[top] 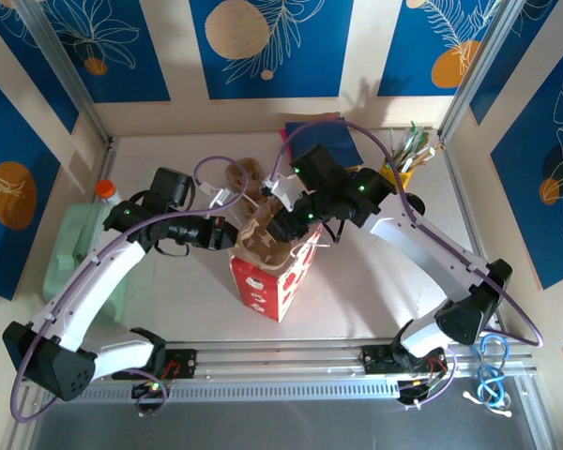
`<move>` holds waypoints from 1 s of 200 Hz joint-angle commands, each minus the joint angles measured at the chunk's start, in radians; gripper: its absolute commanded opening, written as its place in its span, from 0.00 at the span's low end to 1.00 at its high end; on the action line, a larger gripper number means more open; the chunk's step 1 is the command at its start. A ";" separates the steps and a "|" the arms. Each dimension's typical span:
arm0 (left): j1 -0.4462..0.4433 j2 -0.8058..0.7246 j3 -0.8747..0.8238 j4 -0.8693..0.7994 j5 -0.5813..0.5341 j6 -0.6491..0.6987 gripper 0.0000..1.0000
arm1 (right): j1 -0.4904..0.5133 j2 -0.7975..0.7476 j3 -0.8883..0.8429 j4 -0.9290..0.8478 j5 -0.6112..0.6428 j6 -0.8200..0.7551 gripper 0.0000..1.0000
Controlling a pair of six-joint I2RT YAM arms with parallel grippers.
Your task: Pack the takeout coffee
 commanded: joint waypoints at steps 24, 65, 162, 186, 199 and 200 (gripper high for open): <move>-0.009 -0.012 0.025 -0.018 0.020 0.036 0.00 | 0.003 -0.052 -0.023 -0.014 0.025 -0.010 0.31; -0.009 -0.015 0.023 -0.023 0.031 0.056 0.00 | -0.003 -0.031 -0.038 -0.045 0.025 -0.031 0.31; -0.009 -0.012 0.026 -0.038 0.073 0.103 0.00 | -0.008 0.047 -0.024 -0.090 0.092 -0.034 0.31; -0.009 -0.012 0.025 -0.037 0.079 0.105 0.00 | 0.006 0.057 -0.029 -0.092 0.126 -0.047 0.31; -0.009 -0.012 0.025 -0.035 0.082 0.106 0.00 | 0.012 0.062 -0.032 -0.093 0.138 -0.053 0.31; -0.009 -0.012 0.025 -0.034 0.082 0.106 0.00 | 0.012 0.063 -0.031 -0.093 0.139 -0.053 0.31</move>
